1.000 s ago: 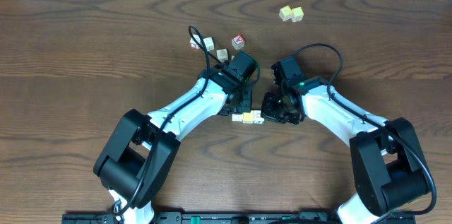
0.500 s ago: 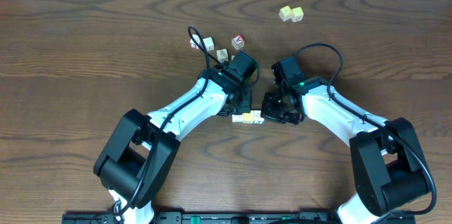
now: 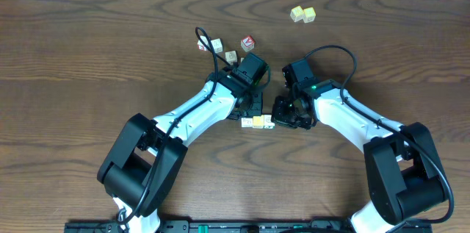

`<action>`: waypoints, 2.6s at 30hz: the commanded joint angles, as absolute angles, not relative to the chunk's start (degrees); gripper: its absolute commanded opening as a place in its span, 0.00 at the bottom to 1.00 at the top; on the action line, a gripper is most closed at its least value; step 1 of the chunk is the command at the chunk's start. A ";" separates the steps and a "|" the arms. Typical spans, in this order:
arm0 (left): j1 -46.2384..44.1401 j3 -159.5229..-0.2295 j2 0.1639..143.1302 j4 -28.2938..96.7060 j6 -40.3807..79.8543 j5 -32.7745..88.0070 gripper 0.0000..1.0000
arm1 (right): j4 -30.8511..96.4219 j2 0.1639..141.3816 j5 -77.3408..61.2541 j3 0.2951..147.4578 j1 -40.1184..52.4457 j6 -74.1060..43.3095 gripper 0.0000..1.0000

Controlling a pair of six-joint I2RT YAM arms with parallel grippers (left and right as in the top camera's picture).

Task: Lift 3 blocks

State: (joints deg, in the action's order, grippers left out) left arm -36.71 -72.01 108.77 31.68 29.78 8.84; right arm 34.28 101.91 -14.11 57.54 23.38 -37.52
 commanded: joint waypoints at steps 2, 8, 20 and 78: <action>-36.80 -71.42 109.03 32.03 29.61 10.94 0.07 | 34.26 100.51 -13.54 57.14 23.73 -38.28 0.01; -36.80 -71.42 109.03 32.08 29.63 11.55 0.07 | 34.28 100.51 -13.54 57.14 23.73 -38.28 0.01; -36.80 -71.42 109.03 32.01 29.58 12.88 0.07 | 34.28 100.51 -13.54 57.14 23.73 -38.28 0.01; -29.04 -63.86 107.22 30.13 36.10 22.09 0.07 | 34.26 100.51 -13.61 57.14 23.73 -37.69 0.01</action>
State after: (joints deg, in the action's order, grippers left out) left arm -28.45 -64.20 106.65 30.68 35.77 20.91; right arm 34.26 101.91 -13.50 57.49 23.38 -37.50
